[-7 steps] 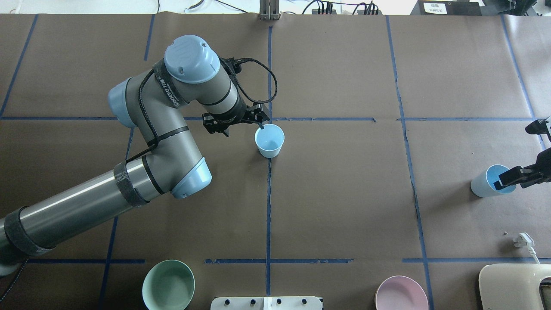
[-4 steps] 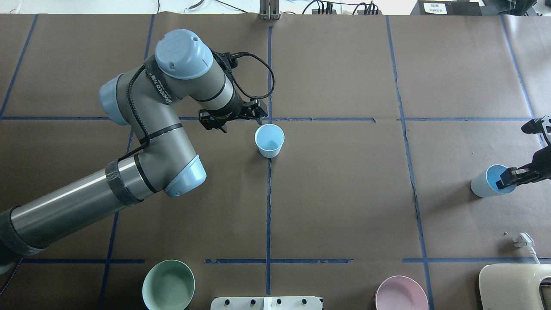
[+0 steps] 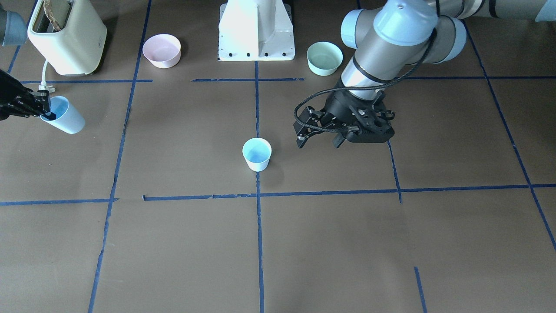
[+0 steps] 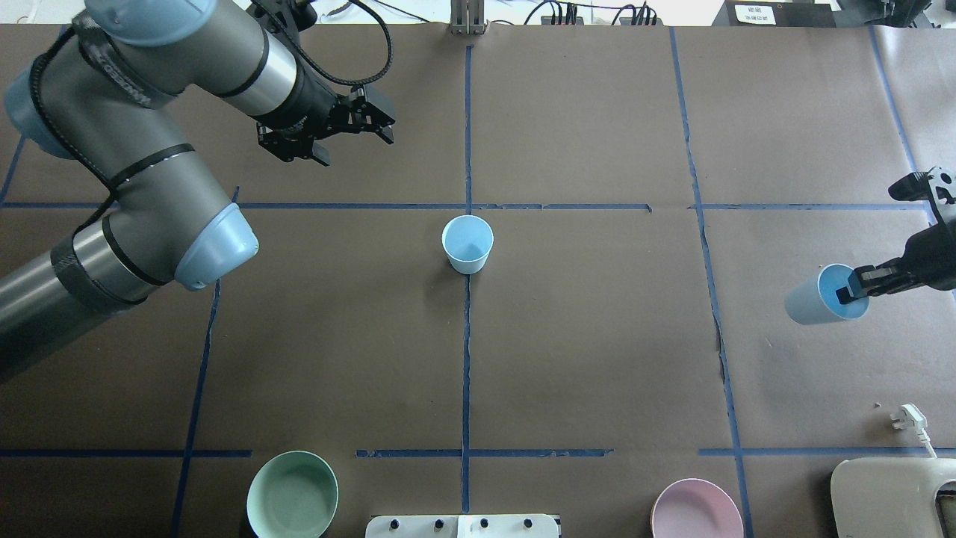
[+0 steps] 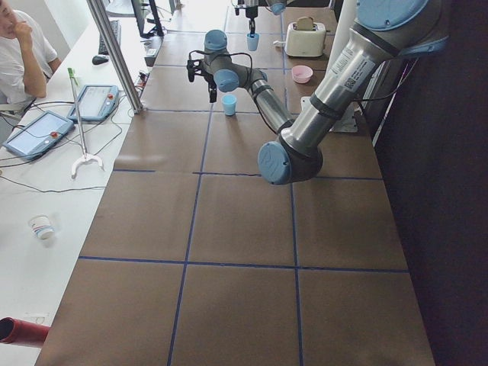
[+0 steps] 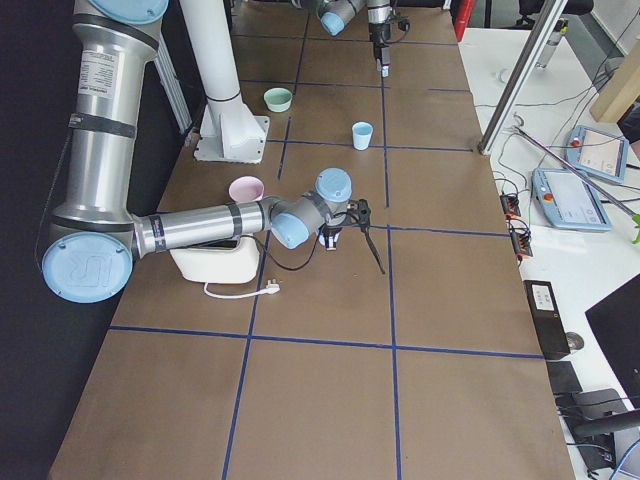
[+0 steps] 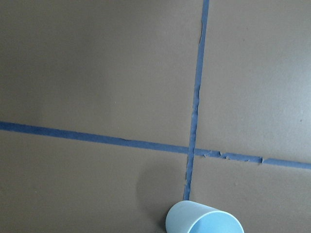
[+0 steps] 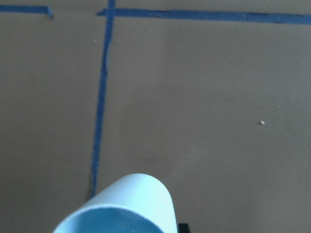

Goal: Stack blue cups with both arms

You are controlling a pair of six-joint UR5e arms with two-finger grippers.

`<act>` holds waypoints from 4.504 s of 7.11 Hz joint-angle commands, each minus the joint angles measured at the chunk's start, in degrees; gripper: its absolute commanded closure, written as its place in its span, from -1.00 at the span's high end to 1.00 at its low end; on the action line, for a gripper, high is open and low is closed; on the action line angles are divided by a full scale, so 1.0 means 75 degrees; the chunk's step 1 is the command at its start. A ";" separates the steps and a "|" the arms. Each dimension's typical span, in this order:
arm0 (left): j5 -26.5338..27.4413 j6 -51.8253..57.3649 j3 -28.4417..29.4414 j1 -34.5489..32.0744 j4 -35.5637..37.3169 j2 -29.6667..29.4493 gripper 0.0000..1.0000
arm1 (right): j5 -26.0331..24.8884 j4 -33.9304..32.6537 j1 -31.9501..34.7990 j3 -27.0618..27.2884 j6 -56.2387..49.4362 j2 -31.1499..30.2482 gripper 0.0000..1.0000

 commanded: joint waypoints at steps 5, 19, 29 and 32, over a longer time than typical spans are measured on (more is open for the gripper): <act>-0.0256 0.0020 -0.0462 -0.0182 -0.0023 0.0482 1.00 | -0.1201 -0.4095 -0.2027 -0.1561 0.3267 0.6589 -1.00; -0.0244 -0.0015 -0.0462 -0.0146 -0.0023 0.0435 1.00 | -0.2702 -0.4107 -0.2849 -0.2773 0.3821 0.7556 -1.00; -0.0676 0.4555 -0.0567 -0.1420 0.0070 0.2996 1.00 | -0.0773 -0.4119 0.0426 -0.0558 -0.1053 0.3706 1.00; -0.0794 0.8597 -0.0229 -0.3187 0.1083 0.3904 1.00 | -0.0606 -0.4142 0.2115 -0.0873 -0.4336 0.2263 1.00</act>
